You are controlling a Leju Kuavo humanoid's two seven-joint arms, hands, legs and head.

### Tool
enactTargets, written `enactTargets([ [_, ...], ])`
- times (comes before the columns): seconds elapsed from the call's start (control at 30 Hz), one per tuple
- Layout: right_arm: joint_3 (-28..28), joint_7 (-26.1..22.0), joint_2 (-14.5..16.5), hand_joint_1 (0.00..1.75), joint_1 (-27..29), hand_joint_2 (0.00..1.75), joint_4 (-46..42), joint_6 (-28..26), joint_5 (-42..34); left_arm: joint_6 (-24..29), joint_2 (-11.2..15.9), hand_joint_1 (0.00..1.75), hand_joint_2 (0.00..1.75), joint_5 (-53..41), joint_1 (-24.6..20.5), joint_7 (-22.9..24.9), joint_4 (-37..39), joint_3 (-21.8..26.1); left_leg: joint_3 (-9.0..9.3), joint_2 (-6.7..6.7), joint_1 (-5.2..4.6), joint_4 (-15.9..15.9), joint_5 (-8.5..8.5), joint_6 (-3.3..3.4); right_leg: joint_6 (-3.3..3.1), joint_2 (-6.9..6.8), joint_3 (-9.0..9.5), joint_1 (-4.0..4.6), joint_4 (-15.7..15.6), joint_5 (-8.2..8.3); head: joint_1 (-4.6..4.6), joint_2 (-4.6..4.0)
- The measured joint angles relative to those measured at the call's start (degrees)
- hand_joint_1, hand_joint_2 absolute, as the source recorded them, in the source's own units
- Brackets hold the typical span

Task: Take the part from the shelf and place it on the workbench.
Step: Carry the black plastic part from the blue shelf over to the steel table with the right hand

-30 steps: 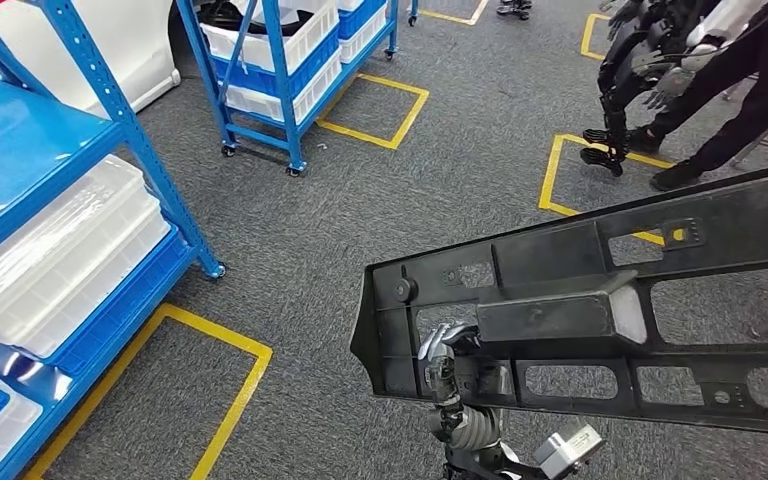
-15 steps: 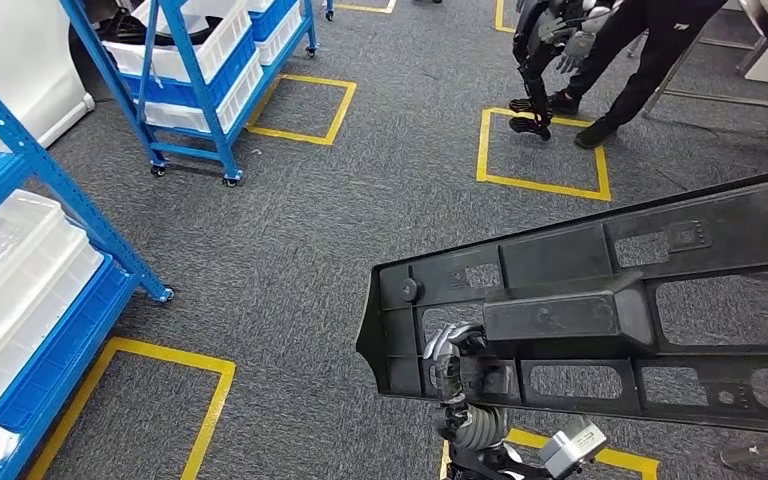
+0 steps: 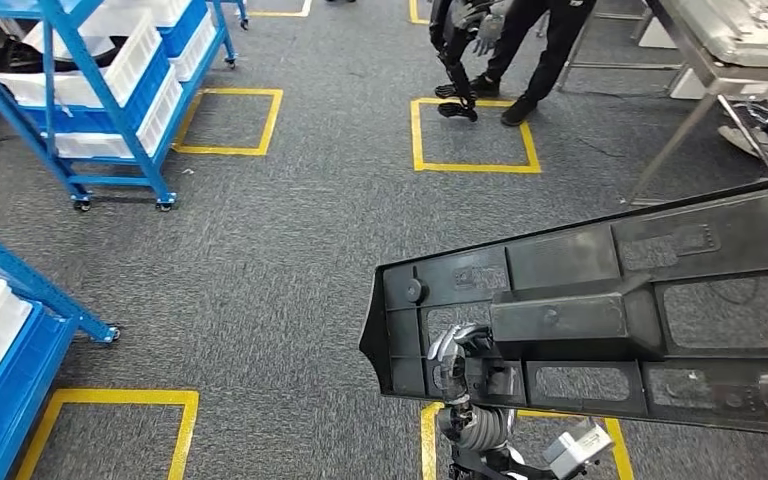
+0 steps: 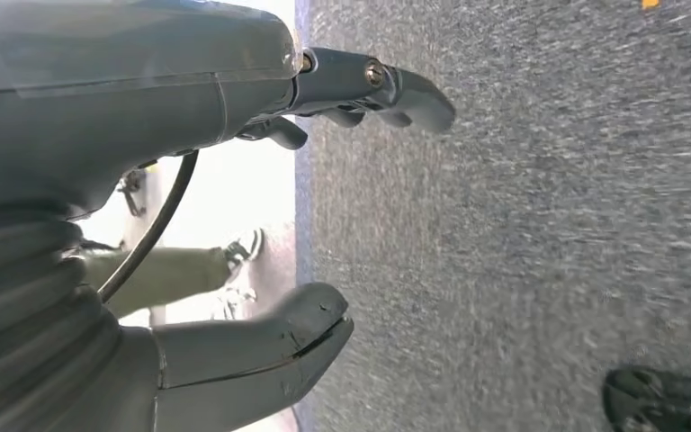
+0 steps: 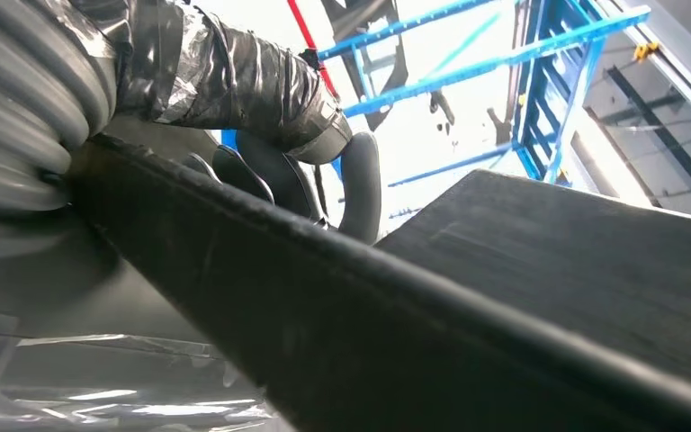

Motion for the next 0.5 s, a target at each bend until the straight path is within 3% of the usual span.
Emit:
enactTargets([
  [0.03,-0.1,-0.1,0.0,1.75,0.1,1.75,0.0,0.0,0.0,0.0,0.0,0.0,1.75,0.0,0.0,0.0,0.0,0.0,0.11,0.88,0.06,-0.3,0.28,0.43,0.26,-1.33,-0.52,0.12,1.0,-0.7,0.0,0.0],
  [0.1,-0.1,-0.2,0.0,1.75,0.1,1.75,0.0,0.2,0.0,0.1,0.0,0.0,1.75,0.0,0.1,0.0,0.0,0.0,0.05,2.69,0.02,-0.7,0.6,0.98,0.63,-5.26,-2.99,0.25,6.4,-4.0,0.02,0.0],
  [0.17,-0.2,-0.3,0.0,1.75,0.1,1.75,0.0,0.2,-0.1,0.2,0.1,0.0,1.75,0.0,0.3,0.0,0.0,0.1,-0.18,4.56,-0.17,-0.7,0.61,1.11,1.06,-6.89,-6.38,-0.04,13.7,-7.27,0.03,0.0],
  [0.2,-0.2,-0.4,0.0,1.75,0.1,1.75,0.0,0.2,-0.2,0.2,0.1,0.0,1.75,0.0,0.3,0.0,0.0,0.2,-0.22,5.49,-0.22,-0.7,0.57,1.09,1.21,-7.11,-7.14,-0.21,15.5,-7.6,0.03,0.0],
  [0.23,-0.2,-0.4,0.0,1.75,0.2,1.75,0.0,0.2,-0.2,0.3,0.2,0.0,1.75,0.0,0.3,0.0,0.0,0.2,-0.18,6.39,-0.25,-0.7,0.51,1.05,1.3,-7.33,-6.72,-0.34,15.1,-6.82,0.03,0.0],
  [0.27,-0.2,-0.4,0.0,1.75,0.2,1.75,0.0,0.2,-0.3,0.3,0.2,0.0,1.75,0.0,0.2,0.0,0.0,0.2,-0.07,7.18,-0.26,-0.7,0.41,0.96,1.28,-7.78,-5.06,-0.39,12.2,-5.15,0.03,0.0],
  [0.33,-0.4,-0.5,0.0,1.75,0.3,1.75,0.0,0.2,-0.5,0.3,0.2,0.0,1.75,0.0,0.1,0.0,0.0,0.3,0.28,8.48,-0.38,-0.6,0.11,0.6,0.88,-10.04,-0.35,-0.03,3.9,-2.02,0.03,0.0],
  [0.4,-0.7,-0.6,0.1,1.75,0.5,1.75,0.0,0.2,-0.8,0.3,0.2,0.0,1.75,0.1,0.0,-0.1,0.0,0.3,0.56,9.51,-0.54,-0.6,-0.16,0.08,0.25,-11.4,1.89,0.59,-0.6,-1.08,0.02,0.0],
  [0.47,-0.9,-0.6,0.1,1.75,0.8,1.75,0.0,0.2,-0.9,0.3,0.2,0.0,1.75,0.1,-0.2,-0.1,0.0,0.3,0.86,10.54,-0.6,-0.8,-0.28,-0.51,-0.31,-10.39,1.74,0.89,-1.0,-1.07,0.01,0.0],
  [0.5,-1.1,-0.6,0.2,1.75,0.9,1.75,0.0,0.2,-0.9,0.3,0.2,0.0,1.75,0.1,-0.3,-0.1,0.0,0.3,0.96,10.24,-0.5,-0.7,-0.54,-0.84,-0.64,-9.8,1.8,0.78,-1.3,-0.91,0.0,0.0],
])
